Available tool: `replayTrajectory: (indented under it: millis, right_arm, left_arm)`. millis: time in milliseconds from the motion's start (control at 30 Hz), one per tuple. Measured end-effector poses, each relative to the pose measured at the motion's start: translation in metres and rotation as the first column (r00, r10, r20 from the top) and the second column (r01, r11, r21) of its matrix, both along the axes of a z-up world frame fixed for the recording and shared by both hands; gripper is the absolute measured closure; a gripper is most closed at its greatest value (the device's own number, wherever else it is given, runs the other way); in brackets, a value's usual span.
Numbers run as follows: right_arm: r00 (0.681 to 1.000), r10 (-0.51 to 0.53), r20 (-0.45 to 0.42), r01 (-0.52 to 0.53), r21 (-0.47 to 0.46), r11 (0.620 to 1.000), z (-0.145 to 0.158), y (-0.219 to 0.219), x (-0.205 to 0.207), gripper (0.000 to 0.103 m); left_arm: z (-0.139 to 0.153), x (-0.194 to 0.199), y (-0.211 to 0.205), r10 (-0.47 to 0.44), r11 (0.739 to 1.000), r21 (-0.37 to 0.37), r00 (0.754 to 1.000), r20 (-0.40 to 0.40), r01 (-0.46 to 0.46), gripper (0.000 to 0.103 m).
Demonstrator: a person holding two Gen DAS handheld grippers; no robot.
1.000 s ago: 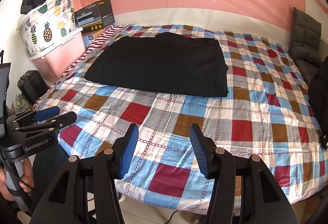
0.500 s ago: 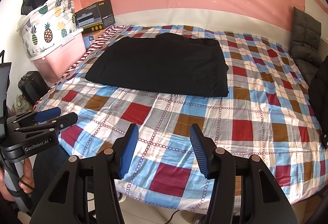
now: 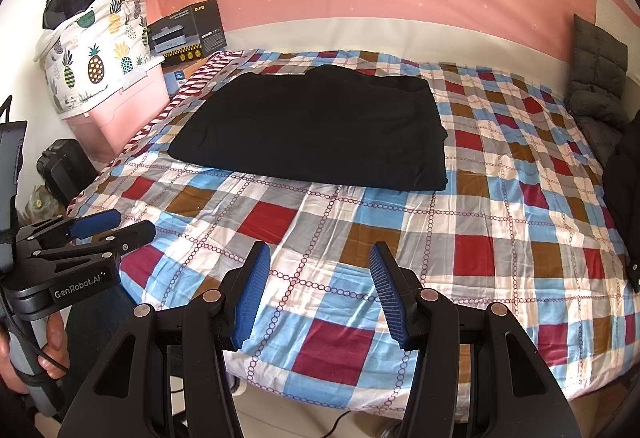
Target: Fold large clothes
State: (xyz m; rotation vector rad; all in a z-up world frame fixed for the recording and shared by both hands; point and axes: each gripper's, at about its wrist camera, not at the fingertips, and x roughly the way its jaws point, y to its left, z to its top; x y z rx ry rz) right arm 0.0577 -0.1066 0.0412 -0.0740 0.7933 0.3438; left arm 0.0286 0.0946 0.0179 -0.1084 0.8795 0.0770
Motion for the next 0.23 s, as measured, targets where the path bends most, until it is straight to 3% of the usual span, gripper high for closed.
replayTrajectory:
  millis: [233]
  right_arm:
    - [1.0,-0.001,0.001,0.001,0.001,1.0,-0.0001,-0.0006,0.0,0.05]
  left_arm:
    - [0.0003,-0.0007,0.002,0.007,1.0,0.0,1.0,0.003,-0.007,0.043]
